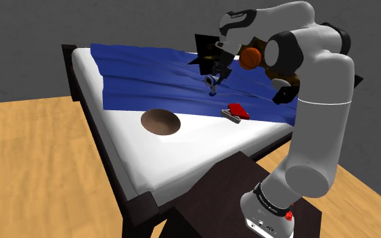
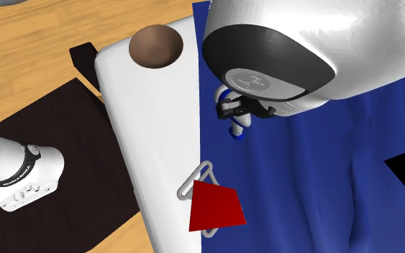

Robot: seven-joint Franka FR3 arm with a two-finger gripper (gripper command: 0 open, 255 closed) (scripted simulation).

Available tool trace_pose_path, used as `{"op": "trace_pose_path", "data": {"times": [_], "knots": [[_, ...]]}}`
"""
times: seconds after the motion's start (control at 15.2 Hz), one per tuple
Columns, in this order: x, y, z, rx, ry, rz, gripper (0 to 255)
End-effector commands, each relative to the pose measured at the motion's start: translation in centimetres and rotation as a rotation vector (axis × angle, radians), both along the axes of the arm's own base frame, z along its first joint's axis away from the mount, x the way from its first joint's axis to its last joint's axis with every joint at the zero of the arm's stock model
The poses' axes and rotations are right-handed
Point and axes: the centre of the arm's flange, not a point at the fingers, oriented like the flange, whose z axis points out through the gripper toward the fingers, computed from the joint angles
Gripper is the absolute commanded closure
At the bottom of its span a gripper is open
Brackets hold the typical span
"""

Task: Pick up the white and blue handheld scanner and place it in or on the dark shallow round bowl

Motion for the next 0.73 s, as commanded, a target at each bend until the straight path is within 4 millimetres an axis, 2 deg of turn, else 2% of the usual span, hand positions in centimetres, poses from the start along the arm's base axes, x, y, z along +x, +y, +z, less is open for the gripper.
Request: {"op": "trace_pose_path", "data": {"times": [0.0, 0.46, 0.66], "knots": [[-0.1, 0.0, 1.1, 0.000, 0.000, 0.000, 255], [-0.1, 0.0, 4.4, 0.000, 0.000, 0.000, 255], [-0.1, 3.9, 4.7, 0.000, 0.000, 0.000, 255]]}}
